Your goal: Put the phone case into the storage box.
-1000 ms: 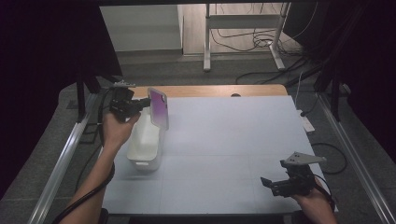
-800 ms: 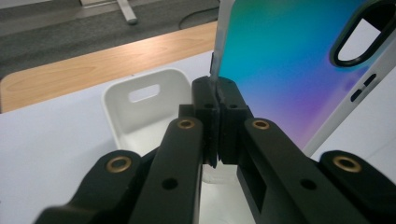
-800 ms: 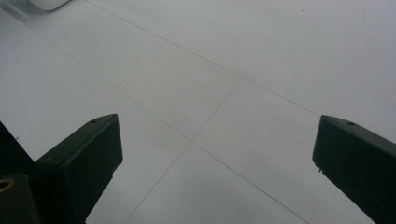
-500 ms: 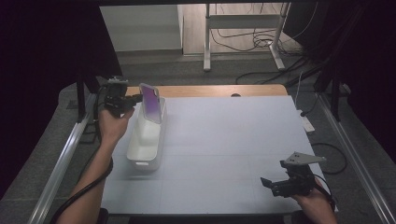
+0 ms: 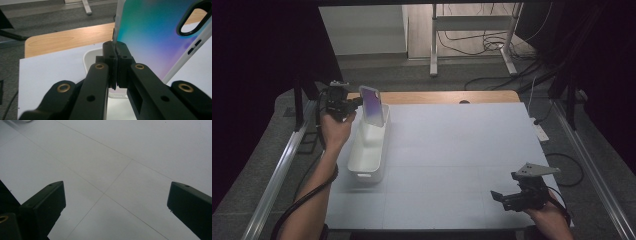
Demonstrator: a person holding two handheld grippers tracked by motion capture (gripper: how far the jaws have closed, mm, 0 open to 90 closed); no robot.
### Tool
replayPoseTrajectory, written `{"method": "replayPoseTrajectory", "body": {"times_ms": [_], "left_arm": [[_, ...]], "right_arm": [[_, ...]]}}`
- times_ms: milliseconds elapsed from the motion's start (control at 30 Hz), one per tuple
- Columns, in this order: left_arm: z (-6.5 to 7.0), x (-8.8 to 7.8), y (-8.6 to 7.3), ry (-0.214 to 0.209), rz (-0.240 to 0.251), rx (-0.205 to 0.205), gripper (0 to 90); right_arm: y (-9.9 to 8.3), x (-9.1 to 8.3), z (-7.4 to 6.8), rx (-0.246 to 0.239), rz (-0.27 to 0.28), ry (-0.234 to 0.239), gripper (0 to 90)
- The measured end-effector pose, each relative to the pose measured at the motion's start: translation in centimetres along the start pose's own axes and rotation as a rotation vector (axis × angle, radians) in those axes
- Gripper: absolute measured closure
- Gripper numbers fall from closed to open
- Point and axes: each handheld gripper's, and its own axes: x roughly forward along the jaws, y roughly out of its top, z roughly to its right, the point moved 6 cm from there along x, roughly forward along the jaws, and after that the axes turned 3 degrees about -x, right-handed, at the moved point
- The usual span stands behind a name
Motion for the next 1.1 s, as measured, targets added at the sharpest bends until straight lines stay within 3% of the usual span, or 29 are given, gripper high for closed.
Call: {"method": "replayPoseTrajectory", "body": {"times_ms": [800, 1100], "left_arm": [[-1.0, 4.4, -0.2, 0.068, -0.028, -0.030, 87.9], [-1.2, 5.2, -0.5, 0.082, -0.043, -0.043, 87.8]], "right_arm": [[-0.1, 0.1, 0.0, -0.008, -0.015, 0.011, 2.1], [-0.1, 0.1, -0.1, -0.006, -0.019, 0.013, 2.4]]}}
